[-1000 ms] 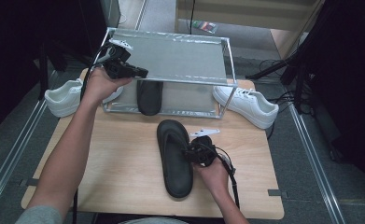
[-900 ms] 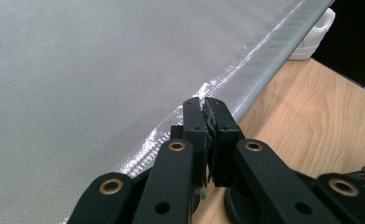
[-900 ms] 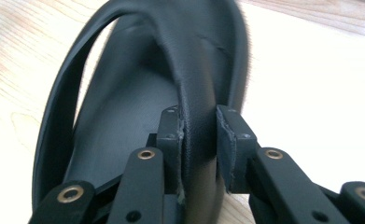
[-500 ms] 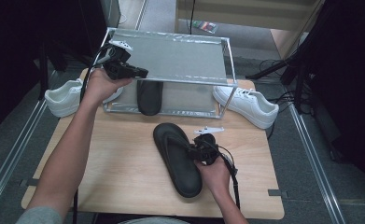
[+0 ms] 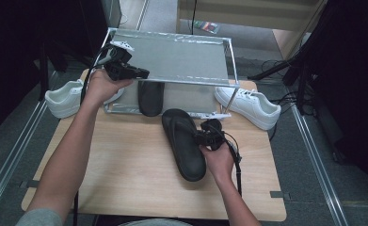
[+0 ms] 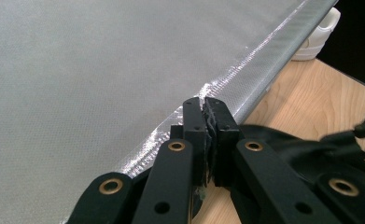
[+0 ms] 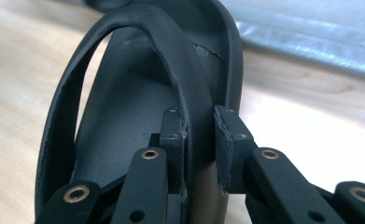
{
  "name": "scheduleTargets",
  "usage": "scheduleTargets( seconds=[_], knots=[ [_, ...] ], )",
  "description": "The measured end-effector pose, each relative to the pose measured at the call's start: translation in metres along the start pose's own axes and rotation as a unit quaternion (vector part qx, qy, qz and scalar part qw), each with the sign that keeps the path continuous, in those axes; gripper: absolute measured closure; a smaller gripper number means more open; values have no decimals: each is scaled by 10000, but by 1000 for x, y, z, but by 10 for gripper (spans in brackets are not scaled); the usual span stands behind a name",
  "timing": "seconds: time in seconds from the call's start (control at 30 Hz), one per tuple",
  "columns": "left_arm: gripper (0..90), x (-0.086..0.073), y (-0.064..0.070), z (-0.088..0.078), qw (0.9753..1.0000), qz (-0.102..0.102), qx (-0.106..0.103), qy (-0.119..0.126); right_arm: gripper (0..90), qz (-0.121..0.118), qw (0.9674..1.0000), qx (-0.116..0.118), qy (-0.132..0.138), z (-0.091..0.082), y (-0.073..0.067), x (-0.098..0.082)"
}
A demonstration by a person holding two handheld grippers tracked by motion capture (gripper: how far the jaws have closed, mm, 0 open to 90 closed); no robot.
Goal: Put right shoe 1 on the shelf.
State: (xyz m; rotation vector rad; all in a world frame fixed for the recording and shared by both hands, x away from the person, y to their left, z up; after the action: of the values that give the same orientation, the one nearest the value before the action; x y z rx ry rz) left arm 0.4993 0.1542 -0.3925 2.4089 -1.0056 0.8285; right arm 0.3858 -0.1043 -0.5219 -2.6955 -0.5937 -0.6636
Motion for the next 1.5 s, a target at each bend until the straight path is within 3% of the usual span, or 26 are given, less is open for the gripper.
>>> scheduleTargets(
  seconds=[0.3,0.5,0.83,0.93,1.0,1.27,1.5],
  knots=[
    [885,0,0,0,10000,17,21,17,760,273,9991,-313,108,22,16,26],
    [885,0,-1,1,10000,3,20,48,756,580,9976,-297,215,34,20,42],
    [885,0,-1,2,10000,10,55,53,741,675,9968,-299,297,52,15,62],
    [885,0,-1,2,10000,8,51,62,692,682,9966,-254,373,53,16,63],
    [885,-1,-1,2,10000,17,60,71,649,608,9967,-165,503,50,15,65],
    [886,-1,-1,2,9999,16,82,90,639,277,9966,-186,758,25,12,60],
    [886,-1,-2,2,9999,-21,40,114,783,-85,9964,84,837,2,1,42]
  ],
)
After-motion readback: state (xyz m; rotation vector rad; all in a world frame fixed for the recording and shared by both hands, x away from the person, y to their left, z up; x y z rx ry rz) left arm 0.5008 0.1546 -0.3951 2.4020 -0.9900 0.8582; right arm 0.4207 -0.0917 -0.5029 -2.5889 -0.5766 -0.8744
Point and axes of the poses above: each handheld gripper's, and its own axes: z roughly forward along the jaws, x roughly out of its top, y roughly to its right, the point moved 6 cm from there along z, roughly forward along the jaws, and after that the axes turned 11 degrees about -y, right-handed, at the moved point
